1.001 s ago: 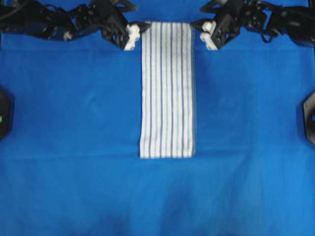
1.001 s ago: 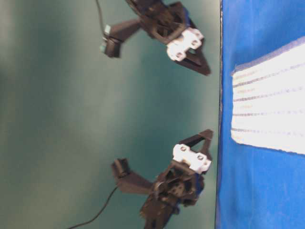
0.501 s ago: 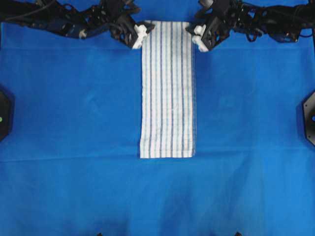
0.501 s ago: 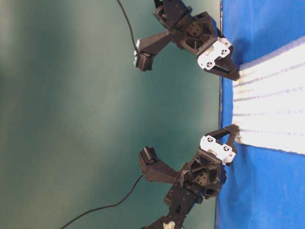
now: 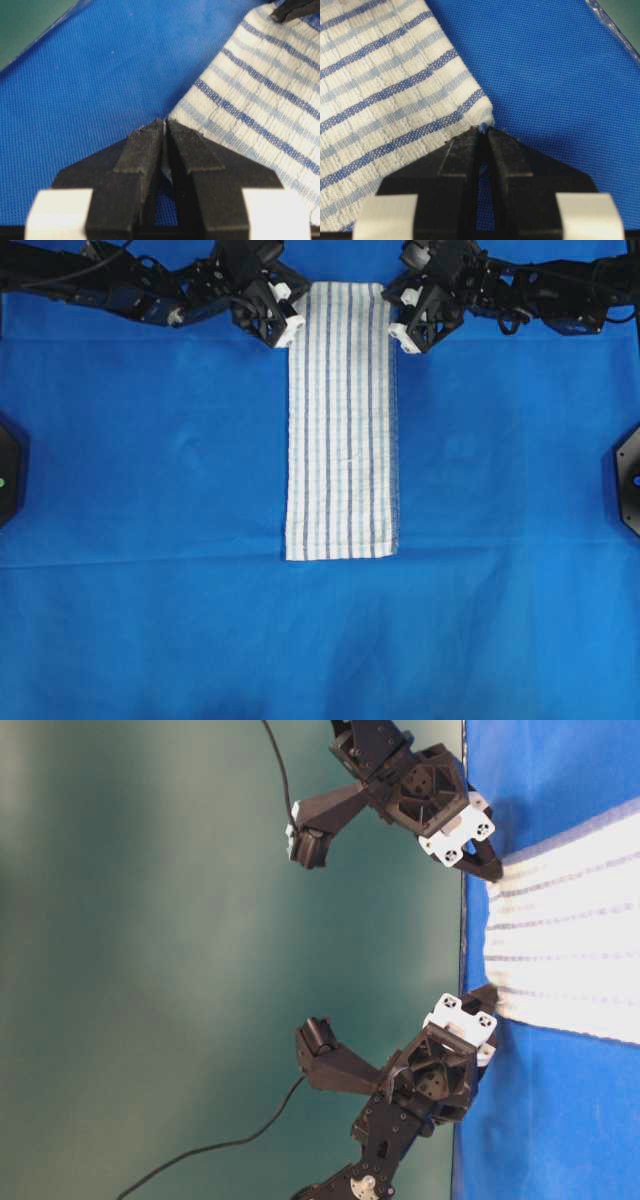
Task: Fold the blue towel.
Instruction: 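Grasp the strip's top corners with both grippers, then lift the top end and fold it down onto the bottom half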
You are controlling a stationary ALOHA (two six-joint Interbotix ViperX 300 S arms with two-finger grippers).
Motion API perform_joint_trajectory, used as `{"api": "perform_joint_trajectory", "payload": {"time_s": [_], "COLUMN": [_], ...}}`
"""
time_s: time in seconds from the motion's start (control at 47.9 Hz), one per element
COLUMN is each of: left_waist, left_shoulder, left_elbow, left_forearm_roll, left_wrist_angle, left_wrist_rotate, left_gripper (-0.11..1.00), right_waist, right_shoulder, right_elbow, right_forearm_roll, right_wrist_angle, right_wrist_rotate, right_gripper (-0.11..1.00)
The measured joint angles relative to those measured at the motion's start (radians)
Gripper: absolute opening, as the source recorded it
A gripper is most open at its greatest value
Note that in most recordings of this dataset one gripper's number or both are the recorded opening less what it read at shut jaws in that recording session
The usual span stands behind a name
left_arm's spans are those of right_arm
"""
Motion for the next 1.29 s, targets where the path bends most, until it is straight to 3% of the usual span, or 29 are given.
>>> {"api": "perform_joint_trajectory", "payload": {"time_s": [0.396, 0.751, 1.001, 1.293], "left_waist": [0.008, 0.021, 0.021, -0.041], "left_shoulder": [-0.029, -0.132, -0.138, -0.198], "left_elbow": [0.005, 0.011, 0.017, 0.069], "left_forearm_roll": [0.002, 0.000, 0.002, 0.002], "left_wrist_angle": [0.032, 0.072, 0.078, 0.098], "left_wrist_rotate": [0.023, 0.061, 0.069, 0.069], "left_gripper": [0.03, 0.03, 0.03, 0.03], "right_waist": [0.000, 0.002, 0.003, 0.067], "right_shoulder": [-0.003, -0.118, -0.127, -0.183], "right_elbow": [-0.003, -0.003, -0.003, 0.051], "right_forearm_roll": [0.000, 0.000, 0.000, 0.002], "right_wrist_angle": [0.002, 0.018, 0.031, 0.055], "right_wrist_rotate": [0.002, 0.002, 0.005, 0.011], "right_gripper": [0.05, 0.05, 0.05, 0.05]}}
